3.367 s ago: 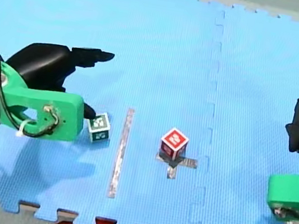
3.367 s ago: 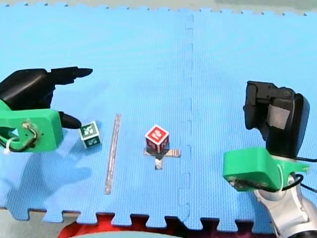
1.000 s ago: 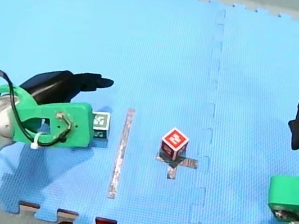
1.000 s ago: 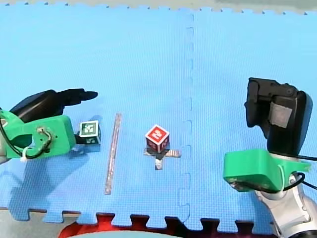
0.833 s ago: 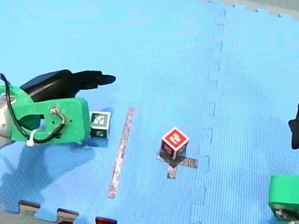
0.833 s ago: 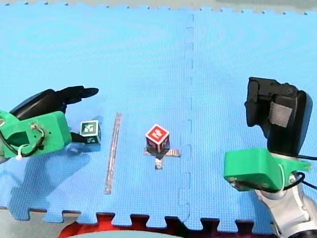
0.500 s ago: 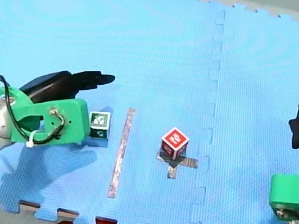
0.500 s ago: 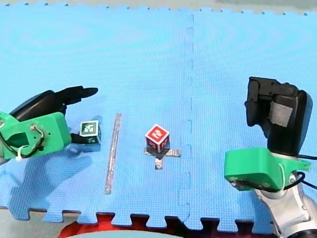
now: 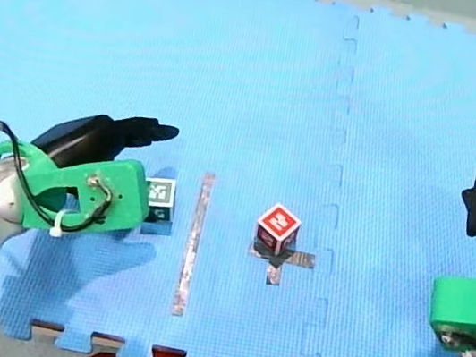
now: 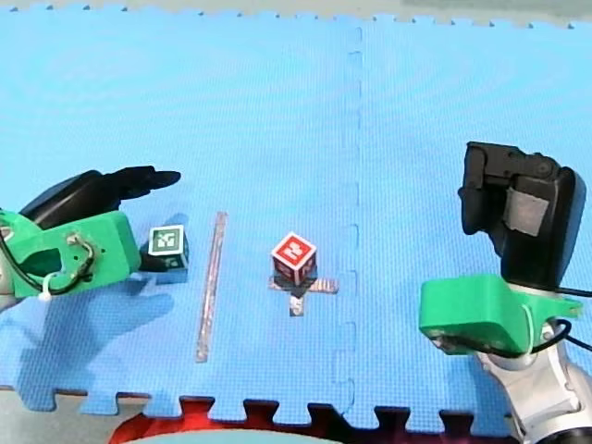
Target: Stack cube left
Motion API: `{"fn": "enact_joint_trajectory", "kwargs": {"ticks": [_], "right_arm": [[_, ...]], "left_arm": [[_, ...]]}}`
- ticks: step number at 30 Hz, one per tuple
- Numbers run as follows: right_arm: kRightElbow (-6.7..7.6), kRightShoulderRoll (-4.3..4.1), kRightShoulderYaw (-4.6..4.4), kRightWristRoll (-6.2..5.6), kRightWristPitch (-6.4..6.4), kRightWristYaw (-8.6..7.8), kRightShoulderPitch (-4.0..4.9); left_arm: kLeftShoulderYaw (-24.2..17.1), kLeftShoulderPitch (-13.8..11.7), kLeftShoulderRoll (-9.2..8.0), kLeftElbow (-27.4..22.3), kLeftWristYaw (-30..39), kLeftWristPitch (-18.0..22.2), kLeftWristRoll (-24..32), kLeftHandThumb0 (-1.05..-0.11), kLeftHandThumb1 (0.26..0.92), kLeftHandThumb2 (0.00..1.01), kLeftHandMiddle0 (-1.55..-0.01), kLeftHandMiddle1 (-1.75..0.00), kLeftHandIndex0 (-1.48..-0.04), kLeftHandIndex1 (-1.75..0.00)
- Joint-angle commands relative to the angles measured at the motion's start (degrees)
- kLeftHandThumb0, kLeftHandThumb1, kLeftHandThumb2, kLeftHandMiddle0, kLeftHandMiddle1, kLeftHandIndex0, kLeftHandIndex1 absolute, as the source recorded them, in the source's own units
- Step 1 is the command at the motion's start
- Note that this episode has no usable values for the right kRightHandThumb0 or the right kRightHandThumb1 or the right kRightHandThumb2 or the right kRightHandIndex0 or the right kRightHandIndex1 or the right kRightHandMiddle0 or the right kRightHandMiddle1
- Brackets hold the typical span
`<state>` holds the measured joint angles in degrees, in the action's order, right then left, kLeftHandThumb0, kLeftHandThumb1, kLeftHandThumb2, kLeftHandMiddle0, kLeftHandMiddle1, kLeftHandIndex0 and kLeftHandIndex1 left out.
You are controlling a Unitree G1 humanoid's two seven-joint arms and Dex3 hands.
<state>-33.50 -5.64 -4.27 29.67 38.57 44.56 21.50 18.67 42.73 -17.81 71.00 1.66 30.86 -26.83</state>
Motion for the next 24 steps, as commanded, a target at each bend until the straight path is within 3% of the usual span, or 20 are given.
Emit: {"fn": "enact_joint_trajectory", "kwargs": {"ticks": [1, 8, 13, 20, 24], "right_arm": [[0.44, -0.42, 0.21, 0.47, -0.32, 0.59, 0.09], [0.82, -0.71, 0.22, 1.05, -0.62, 1.03, 0.45], [0.79, -0.99, 0.19, 1.11, -0.32, 1.15, 0.58], [2.38, -1.00, 0.29, 0.94, -0.81, 0.63, 0.24], [3.22, -1.04, 0.44, 0.77, -1.25, 0.20, 0.05]], "left_arm": [[0.9, 0.5, -0.38, -0.5, 0.3, -0.8, -1.0, -0.782, 0.649, 0.00, -0.84, -1.75, -0.52, -0.05], [1.6, 0.2, -0.35, -2.2, 0.7, -2.2, -1.7, -0.692, 0.643, 0.00, -0.90, -1.75, -0.77, -0.10], [2.2, -0.1, -0.11, -2.5, 0.4, -3.1, -2.3, -0.677, 0.650, 0.00, -0.91, -1.75, -0.79, -0.07], [3.1, -0.6, -0.14, -2.8, -0.1, -2.9, -3.1, -0.654, 0.674, 0.01, -0.90, -1.75, -0.80, -0.05], [3.3, -0.8, 0.08, -2.8, 0.1, -3.1, -3.0, -0.592, 0.686, 0.01, -0.89, -1.75, -0.83, -0.05]]}}
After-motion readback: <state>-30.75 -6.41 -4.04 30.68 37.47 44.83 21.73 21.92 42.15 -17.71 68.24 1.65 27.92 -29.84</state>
